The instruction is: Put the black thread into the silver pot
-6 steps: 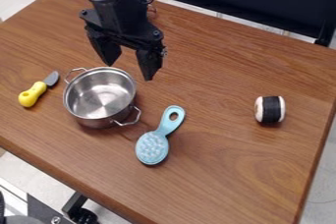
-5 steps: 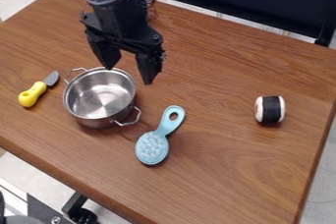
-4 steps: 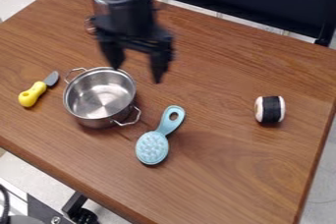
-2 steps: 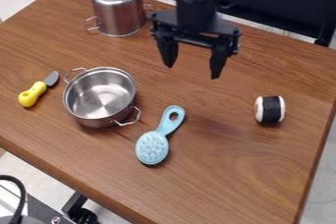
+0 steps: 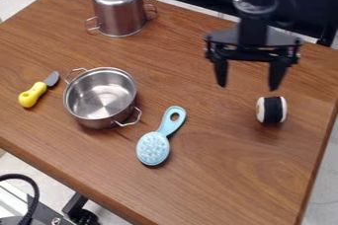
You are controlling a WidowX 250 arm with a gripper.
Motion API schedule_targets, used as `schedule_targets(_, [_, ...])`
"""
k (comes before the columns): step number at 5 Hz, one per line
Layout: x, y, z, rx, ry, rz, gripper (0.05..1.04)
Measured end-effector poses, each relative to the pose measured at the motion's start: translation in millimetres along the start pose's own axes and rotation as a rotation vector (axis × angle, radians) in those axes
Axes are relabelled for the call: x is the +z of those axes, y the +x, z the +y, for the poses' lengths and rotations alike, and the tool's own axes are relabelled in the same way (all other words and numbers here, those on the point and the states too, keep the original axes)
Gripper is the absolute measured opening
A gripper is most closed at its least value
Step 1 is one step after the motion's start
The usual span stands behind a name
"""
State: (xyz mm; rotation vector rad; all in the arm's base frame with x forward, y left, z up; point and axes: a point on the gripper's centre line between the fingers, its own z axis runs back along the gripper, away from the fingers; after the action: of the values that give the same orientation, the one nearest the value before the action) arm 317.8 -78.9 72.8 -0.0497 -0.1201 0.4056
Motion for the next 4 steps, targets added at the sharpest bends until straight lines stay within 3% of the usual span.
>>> schedule_targets(1, [-10,4,-18,0.077,0.013,0.017,0.999])
schedule_targets(2, [-25,12,-28,0.133,0.063,-0.010,0.999])
schedule_targets(3, [-39,13,-31,0.125,0.068,-0.037,0.999])
schedule_targets(4, [-47,12,-32,0.103,0.069,-0.024,0.999])
